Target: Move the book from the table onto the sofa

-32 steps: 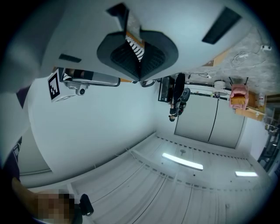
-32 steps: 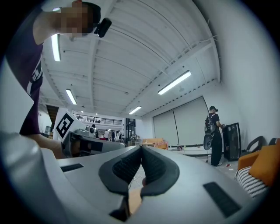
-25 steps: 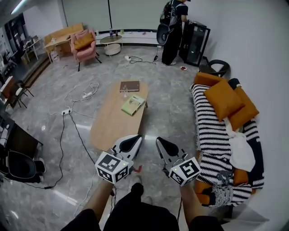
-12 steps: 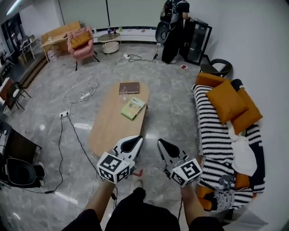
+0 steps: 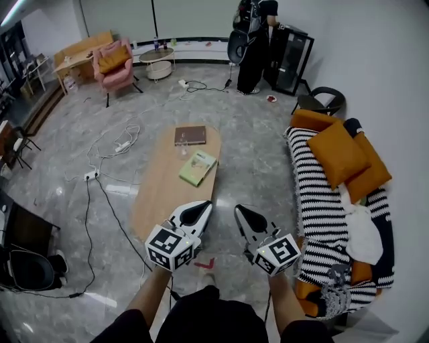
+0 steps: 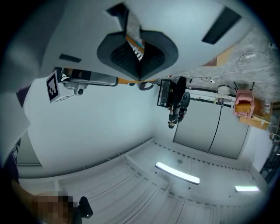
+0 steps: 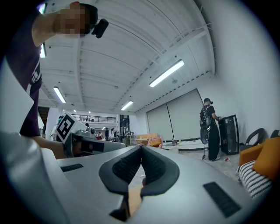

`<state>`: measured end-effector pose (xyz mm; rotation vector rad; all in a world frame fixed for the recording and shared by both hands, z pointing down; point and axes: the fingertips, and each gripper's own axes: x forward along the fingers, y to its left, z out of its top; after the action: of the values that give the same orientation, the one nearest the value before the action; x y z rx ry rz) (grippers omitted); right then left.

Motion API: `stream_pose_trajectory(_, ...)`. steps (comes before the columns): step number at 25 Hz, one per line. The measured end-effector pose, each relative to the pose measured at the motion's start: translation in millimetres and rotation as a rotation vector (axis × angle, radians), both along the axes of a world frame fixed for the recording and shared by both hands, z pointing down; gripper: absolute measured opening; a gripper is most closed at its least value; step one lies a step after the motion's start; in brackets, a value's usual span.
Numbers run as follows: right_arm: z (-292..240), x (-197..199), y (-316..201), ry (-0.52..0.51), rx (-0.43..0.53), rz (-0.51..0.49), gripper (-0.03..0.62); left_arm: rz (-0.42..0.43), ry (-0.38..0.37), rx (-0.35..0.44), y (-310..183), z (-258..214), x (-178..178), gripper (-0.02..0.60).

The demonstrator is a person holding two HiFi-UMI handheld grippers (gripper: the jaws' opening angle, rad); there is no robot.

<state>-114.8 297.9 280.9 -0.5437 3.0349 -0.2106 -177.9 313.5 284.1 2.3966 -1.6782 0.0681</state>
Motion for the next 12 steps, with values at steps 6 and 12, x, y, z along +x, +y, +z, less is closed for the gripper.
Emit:
stream_pose_trajectory(6, 8.1, -21.9, -26.7, 0.006, -0.009, 0.027, 0.023, 0.022, 0.008, -0.016, -23.8, 9.7, -24.7, 0.015)
stream_pose_trajectory(12, 19.9, -34.9, -46.7, 0.028, -0.03, 0.042, 0.023, 0.029, 0.026, -0.035, -42.8, 18.9, -41.0, 0.015)
